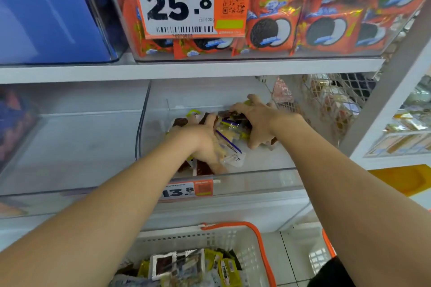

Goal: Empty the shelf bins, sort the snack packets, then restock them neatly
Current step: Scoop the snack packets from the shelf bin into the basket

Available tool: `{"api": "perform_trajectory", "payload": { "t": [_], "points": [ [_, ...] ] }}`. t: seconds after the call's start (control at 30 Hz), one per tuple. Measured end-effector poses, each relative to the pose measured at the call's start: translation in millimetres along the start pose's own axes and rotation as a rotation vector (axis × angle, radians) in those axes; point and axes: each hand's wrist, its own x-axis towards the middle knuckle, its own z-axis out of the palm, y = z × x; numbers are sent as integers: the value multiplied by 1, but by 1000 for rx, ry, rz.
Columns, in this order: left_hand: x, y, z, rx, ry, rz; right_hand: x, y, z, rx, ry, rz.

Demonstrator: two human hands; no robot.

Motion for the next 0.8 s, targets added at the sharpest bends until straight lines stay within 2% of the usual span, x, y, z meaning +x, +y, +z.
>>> {"api": "perform_trajectory", "payload": {
  "t": [0.1, 0.3, 0.5, 0.8],
  "points": [
    [-3, 5, 10, 12, 74, -47, -3, 1, 3, 35, 24, -59],
    [-14, 0, 8, -92, 193, 39, -24, -2, 7, 48, 244, -111],
    [-32, 0, 17, -207, 464, 174, -52, -5, 2, 257, 334, -150],
    [-70, -2, 13, -518, 815, 261, -103, -25, -9, 603, 546, -193]
  ]
}}
